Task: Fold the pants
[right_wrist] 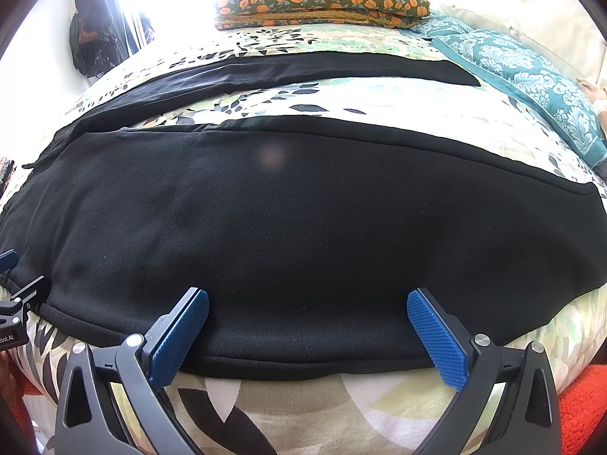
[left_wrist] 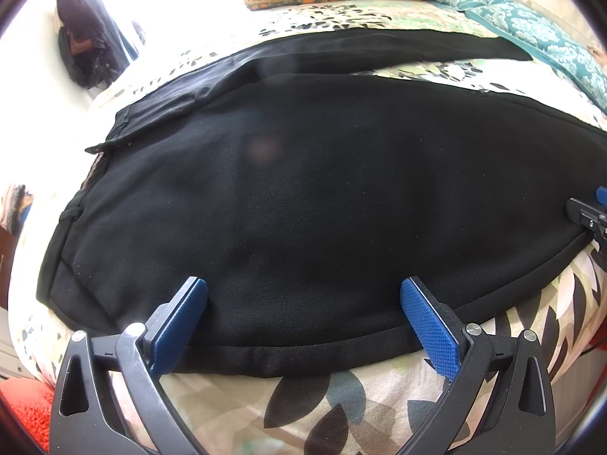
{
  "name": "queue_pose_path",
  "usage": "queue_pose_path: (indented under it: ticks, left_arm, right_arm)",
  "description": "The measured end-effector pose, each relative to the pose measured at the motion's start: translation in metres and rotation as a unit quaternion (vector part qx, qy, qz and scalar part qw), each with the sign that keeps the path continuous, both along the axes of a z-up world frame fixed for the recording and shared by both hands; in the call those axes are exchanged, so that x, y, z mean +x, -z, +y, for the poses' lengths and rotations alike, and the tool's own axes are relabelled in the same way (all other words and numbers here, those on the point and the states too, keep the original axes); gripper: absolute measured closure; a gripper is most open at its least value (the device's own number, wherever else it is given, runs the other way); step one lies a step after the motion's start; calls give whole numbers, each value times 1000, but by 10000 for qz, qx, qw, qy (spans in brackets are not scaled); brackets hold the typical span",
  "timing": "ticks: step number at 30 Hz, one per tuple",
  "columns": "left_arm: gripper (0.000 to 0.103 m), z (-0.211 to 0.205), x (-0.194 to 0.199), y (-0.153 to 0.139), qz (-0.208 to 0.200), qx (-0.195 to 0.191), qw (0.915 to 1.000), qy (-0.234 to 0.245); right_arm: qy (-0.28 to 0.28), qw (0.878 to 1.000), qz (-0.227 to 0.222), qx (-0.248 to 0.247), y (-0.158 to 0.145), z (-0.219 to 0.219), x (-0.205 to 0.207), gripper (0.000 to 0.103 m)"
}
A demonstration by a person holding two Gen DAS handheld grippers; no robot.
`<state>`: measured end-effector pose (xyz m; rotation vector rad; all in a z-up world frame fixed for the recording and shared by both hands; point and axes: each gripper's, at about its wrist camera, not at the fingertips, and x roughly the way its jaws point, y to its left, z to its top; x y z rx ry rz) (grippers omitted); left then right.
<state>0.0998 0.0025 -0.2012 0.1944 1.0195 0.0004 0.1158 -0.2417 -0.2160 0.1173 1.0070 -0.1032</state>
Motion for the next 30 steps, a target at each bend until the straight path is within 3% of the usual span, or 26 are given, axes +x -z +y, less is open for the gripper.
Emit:
queue_pose_path:
  ticks: [6,10,12,15,18,21,24,26,30]
  left_arm:
    - [1,0,0,0,2,-11,10000,-2]
    - [1,7,2,-8,175,-214,9996,31]
    - [1,20,4,-19,219,-278,9993,-92]
    - [2,67,4,-52,-155,-669,9962,-539]
    - [2,148,6,-71,-405,-1122,9805,-1558]
    - [2,230,0,-55,4,-1820,9490,-2575]
    - [2,273,-11,-34,381,-2446,9163,-3147]
    - [2,278,-13,-29,407,-2647,9102,-3158]
    - [2,272,-5,-21,411,-2683,9144,-3003]
  right_arm:
    - [5,10000,1,0,0,0,0,0]
    - [-47,9999,97,24,-4,-1,2,0]
    - [-87,9997,172,125,-11,-5,5,0]
    - [-46,9994,-153,317,-28,-11,0,0]
    - [-77,9985,-374,400,-37,-13,-3,0]
    - [-142,9987,-318,384,-35,-9,1,0]
    - [-210,9983,-211,505,-30,-3,4,0]
    - [-283,9978,-236,543,-31,2,5,0]
    - [-504,9970,-367,461,-37,15,1,0]
